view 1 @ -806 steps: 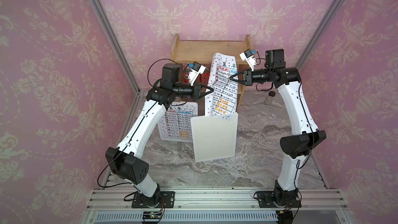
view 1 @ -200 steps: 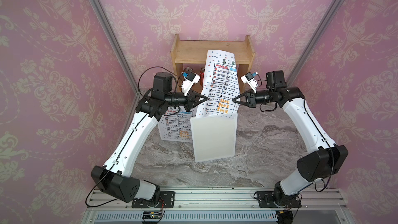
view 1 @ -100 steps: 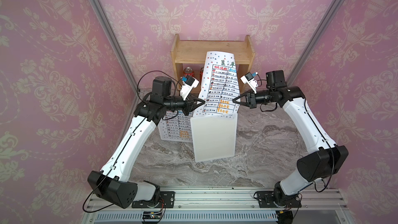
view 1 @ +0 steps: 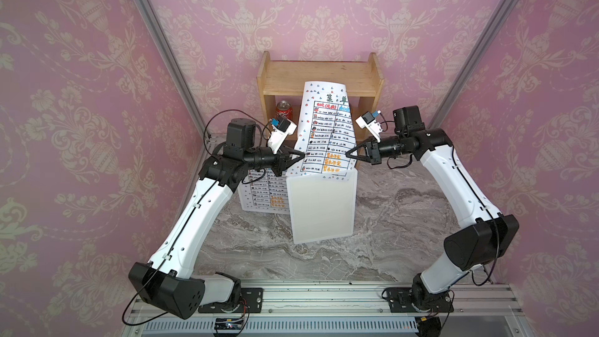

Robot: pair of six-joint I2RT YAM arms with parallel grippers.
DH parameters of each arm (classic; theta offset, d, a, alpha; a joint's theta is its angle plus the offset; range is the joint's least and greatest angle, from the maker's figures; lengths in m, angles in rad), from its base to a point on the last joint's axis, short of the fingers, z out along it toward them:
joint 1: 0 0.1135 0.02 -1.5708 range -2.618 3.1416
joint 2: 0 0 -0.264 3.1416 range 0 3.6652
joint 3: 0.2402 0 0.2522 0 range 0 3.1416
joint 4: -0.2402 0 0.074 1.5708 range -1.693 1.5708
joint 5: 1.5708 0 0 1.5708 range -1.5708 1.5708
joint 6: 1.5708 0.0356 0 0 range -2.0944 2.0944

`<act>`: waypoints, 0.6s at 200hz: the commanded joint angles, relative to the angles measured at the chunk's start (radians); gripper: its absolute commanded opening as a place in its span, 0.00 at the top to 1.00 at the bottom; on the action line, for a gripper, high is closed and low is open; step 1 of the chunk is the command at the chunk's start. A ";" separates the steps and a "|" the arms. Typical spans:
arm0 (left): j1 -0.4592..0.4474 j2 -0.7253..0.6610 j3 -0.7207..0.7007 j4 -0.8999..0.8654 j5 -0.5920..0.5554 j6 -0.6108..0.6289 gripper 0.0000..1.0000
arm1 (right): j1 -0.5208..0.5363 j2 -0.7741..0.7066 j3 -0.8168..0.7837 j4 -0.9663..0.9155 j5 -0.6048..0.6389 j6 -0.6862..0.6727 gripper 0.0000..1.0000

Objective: Insert the menus into the narrow rack
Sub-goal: Insert the menu into the narrow rack.

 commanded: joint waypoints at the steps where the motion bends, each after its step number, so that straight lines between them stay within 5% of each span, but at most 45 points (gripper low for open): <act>1: 0.006 -0.039 -0.046 0.015 -0.019 -0.006 0.92 | 0.006 0.008 0.033 -0.033 0.014 -0.031 0.92; 120: 0.006 -0.093 -0.154 0.052 -0.033 -0.032 0.92 | 0.005 0.051 0.129 -0.105 0.076 -0.064 0.92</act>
